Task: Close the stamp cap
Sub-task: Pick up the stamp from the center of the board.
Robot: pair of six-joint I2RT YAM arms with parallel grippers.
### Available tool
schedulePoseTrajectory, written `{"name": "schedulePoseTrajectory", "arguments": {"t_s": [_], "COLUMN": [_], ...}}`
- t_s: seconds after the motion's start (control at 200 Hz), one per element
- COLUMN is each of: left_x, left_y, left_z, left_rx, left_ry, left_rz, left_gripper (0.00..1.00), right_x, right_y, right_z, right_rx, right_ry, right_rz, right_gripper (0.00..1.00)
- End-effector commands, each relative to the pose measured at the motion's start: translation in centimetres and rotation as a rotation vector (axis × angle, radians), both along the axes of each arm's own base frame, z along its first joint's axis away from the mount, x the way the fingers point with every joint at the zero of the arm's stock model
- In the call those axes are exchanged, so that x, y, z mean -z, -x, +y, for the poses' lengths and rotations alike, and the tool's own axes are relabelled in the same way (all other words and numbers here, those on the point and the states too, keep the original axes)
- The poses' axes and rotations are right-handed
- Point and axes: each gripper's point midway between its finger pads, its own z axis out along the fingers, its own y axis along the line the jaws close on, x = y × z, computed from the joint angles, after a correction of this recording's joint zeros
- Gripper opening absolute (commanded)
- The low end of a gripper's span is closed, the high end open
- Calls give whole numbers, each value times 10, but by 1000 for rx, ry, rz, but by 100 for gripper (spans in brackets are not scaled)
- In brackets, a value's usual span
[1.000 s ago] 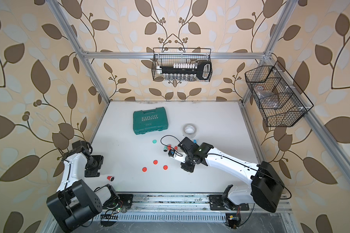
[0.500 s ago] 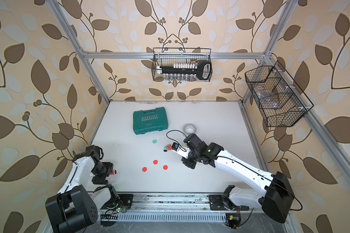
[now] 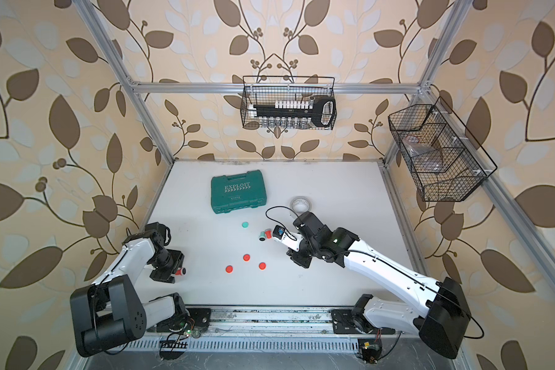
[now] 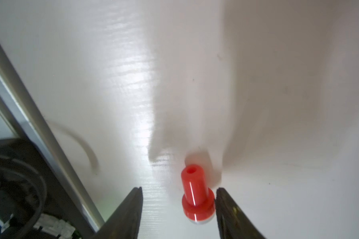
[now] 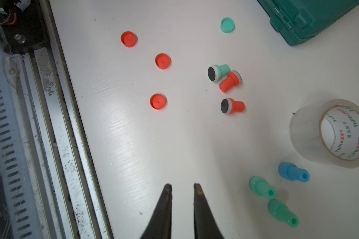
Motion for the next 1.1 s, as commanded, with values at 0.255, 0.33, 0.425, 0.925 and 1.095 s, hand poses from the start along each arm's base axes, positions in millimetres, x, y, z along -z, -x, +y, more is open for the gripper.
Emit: {"name": "schedulePoseTrajectory", "arguments": {"t_s": [0.255, 0.33, 0.425, 0.925, 1.095], "left_x": [1, 2, 3, 7, 12], "left_y": [-20, -21, -21, -19, -20], "left_z": [-13, -14, -13, 0, 0], "left_rx": [60, 68, 70, 94, 101], "left_ry": [-9, -12, -17, -81, -76], "left_rz": [-9, -5, 2, 72, 78], "left_gripper": [42, 37, 34, 40, 38], "right_x": [-9, -8, -8, -6, -5], "right_y": [-1, -1, -1, 0, 0], "right_z": [6, 5, 5, 4, 4], "right_rx": [-3, -3, -3, -3, -2], "right_ry": [-23, -20, -20, -8, -4], "right_rz": [-1, 1, -2, 1, -1], "right_gripper": [18, 18, 18, 18, 17]}}
